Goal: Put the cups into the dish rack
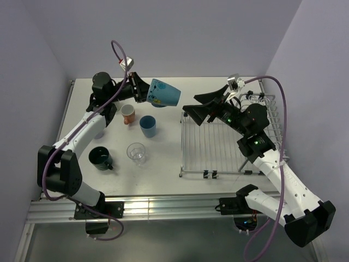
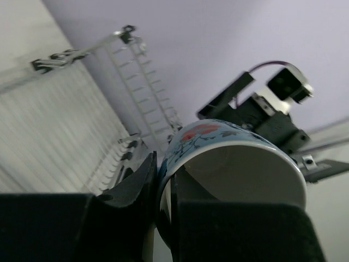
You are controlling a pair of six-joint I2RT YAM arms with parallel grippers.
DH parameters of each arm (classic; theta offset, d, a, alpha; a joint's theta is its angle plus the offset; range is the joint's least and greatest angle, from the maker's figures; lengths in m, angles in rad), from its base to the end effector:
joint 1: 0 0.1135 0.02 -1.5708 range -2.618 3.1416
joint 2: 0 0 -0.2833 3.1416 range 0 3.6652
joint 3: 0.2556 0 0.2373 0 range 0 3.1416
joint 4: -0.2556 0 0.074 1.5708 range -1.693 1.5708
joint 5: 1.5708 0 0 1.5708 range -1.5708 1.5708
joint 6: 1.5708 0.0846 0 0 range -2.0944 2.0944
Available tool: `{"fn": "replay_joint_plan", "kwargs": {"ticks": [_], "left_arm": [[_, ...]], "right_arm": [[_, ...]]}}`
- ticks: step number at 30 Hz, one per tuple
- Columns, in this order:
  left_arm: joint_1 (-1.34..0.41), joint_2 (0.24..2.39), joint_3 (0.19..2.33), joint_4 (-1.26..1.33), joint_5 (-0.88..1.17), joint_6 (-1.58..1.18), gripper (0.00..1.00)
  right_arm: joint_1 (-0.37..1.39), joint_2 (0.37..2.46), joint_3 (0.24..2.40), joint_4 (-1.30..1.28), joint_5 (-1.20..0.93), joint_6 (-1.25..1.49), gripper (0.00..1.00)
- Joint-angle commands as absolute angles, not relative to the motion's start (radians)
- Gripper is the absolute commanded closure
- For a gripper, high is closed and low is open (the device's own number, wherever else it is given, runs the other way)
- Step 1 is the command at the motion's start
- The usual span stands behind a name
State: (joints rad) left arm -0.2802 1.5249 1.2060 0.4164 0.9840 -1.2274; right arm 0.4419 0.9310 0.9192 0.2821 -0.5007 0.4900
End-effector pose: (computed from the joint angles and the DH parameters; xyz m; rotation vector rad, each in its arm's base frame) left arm 0.3304 -0.1684 0.3933 0.1120 1.8608 -1.8382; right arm 0.1851 0.1325 0.4376 -0.4206 1.3583 1.1040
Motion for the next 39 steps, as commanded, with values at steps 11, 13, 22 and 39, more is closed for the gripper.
{"fn": "replay_joint_plan", "kwargs": {"ticks": [11,13,22,39], "left_arm": [[-0.334,1.496,1.161,0.819,1.085,-1.465,1.00],[-0.342,1.502,1.164,0.833,1.088,-1.477,1.00],[-0.370,1.526,1.190,0.812,1.081,-1.463,1.00],[-0.397,1.546,1.187,0.810,1.072,-1.453,1.00]], "right_arm": [[0.508,0.943,0.902,0.417,-0.492,0.426,0.00],[0.517,0.951,0.907,0.419,-0.494,0.422,0.00],[0.569,1.011,0.928,0.449,-0.502,0.431,0.00],[0.643,1.068,0.963,0.476,-0.476,0.451,0.08]]}}
